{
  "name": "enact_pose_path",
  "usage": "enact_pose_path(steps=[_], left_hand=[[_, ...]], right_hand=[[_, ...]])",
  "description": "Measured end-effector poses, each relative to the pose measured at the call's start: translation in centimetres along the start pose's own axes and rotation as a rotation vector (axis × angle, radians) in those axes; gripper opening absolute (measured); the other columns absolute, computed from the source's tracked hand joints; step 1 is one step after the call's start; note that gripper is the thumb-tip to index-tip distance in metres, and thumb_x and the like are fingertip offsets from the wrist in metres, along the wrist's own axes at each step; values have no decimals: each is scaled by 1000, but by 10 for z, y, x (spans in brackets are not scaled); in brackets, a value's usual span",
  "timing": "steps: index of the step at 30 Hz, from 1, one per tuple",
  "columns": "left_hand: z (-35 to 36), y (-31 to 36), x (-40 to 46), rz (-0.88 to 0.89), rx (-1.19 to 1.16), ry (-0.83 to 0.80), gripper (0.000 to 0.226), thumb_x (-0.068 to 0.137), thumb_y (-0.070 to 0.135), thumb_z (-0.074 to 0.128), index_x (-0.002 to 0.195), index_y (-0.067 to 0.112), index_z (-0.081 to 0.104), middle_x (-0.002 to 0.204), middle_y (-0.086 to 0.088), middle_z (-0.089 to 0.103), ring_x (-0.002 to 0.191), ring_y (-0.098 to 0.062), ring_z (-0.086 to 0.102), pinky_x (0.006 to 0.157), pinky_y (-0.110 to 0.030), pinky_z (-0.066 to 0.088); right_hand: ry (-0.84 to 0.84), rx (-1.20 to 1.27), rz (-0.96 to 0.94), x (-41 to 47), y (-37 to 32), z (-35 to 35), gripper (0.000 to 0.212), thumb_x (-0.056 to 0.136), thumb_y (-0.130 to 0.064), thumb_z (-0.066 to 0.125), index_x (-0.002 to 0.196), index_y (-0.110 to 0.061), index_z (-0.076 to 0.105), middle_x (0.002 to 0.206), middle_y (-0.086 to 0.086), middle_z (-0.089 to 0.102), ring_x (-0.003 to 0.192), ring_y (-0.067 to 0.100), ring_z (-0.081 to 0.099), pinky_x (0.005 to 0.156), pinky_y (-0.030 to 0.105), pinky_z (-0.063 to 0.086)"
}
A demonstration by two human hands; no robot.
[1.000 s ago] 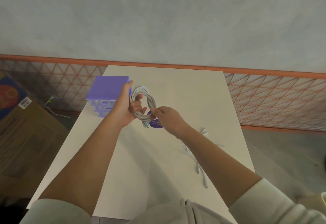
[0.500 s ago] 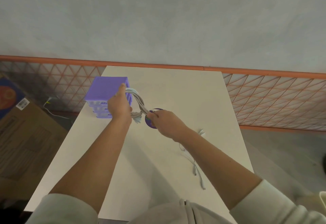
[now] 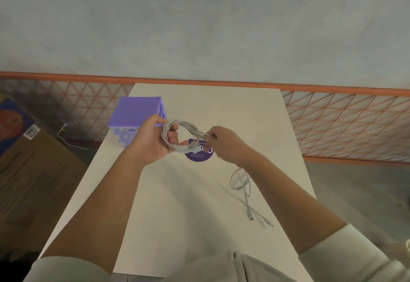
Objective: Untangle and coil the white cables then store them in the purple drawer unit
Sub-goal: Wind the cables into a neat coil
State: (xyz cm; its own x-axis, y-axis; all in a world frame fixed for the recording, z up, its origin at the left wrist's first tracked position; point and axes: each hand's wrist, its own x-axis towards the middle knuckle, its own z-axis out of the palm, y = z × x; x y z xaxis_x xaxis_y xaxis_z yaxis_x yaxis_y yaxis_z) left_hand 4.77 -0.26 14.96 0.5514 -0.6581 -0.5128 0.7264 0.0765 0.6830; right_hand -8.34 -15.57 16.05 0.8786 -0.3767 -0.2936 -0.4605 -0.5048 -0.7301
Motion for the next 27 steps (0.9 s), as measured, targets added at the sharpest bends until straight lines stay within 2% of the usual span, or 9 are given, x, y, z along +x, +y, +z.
enact_pose_path(steps=[2, 4, 8, 13, 16, 18, 22, 25, 27], left_hand=[[4, -3, 4, -5, -23, 31, 37, 88, 28, 35, 61, 8, 50, 49, 0, 31, 40, -14, 29, 75, -32, 52], [11, -10, 11, 27, -38, 106, 40, 93, 32, 36, 57, 14, 39, 44, 3, 25, 36, -12, 21, 52, -24, 41], [22, -23, 19, 188, 59, 324, 39, 97, 33, 51, 63, 16, 39, 47, 4, 25, 34, -12, 22, 50, -27, 31], [25, -21, 21, 303, 168, 470, 29, 92, 31, 61, 70, 14, 52, 58, 1, 38, 46, -16, 32, 48, -28, 33], [23, -19, 14, 255, 122, 339, 33, 93, 36, 62, 70, 16, 50, 51, 5, 39, 36, -12, 32, 45, -24, 35], [19, -16, 8, 155, 119, 206, 42, 91, 48, 60, 66, 16, 49, 46, 6, 38, 31, -10, 29, 52, -24, 38], [13, -15, 7, 41, 272, 97, 48, 89, 52, 59, 68, 10, 56, 44, 6, 23, 35, -9, 20, 62, -25, 43], [15, -15, 7, 74, 231, 53, 41, 93, 41, 60, 69, 9, 58, 47, 5, 23, 37, -10, 21, 63, -25, 44], [15, -15, 5, 73, 210, -15, 37, 94, 37, 59, 70, 9, 59, 50, 3, 30, 40, -10, 27, 73, -30, 51]], right_hand=[[43, 19, 5, -4, -3, 3, 22, 96, -30, 43, 102, -14, 57, 98, 5, 67, 79, 21, 56, 66, 33, 42], [81, -9, 2, -8, -8, 9, 34, 97, -49, 40, 103, -19, 52, 94, 1, 65, 81, 22, 60, 67, 34, 43], [150, -100, -57, -13, -15, 30, 27, 102, -41, 35, 98, -15, 42, 87, 7, 61, 80, 31, 56, 75, 40, 47], [170, -204, -107, -9, -12, 20, 20, 104, -32, 35, 97, -14, 37, 80, 5, 54, 72, 31, 52, 65, 39, 42], [227, -242, -61, -5, -9, 6, 33, 97, -52, 43, 102, -19, 44, 83, -2, 61, 76, 25, 60, 64, 33, 42], [229, -213, -22, -3, -8, 2, 43, 89, -64, 50, 108, -26, 51, 90, -6, 66, 83, 19, 63, 65, 31, 43], [168, -347, -55, 1, -4, -6, 36, 95, -58, 46, 95, -28, 67, 88, -8, 64, 83, 18, 59, 58, 27, 38], [190, -354, -103, 3, -1, -13, 34, 98, -54, 44, 98, -31, 70, 91, -11, 65, 84, 16, 58, 59, 26, 40], [194, -342, -119, 4, 3, -20, 30, 98, -52, 46, 102, -36, 70, 97, -14, 66, 87, 14, 59, 67, 28, 44]])
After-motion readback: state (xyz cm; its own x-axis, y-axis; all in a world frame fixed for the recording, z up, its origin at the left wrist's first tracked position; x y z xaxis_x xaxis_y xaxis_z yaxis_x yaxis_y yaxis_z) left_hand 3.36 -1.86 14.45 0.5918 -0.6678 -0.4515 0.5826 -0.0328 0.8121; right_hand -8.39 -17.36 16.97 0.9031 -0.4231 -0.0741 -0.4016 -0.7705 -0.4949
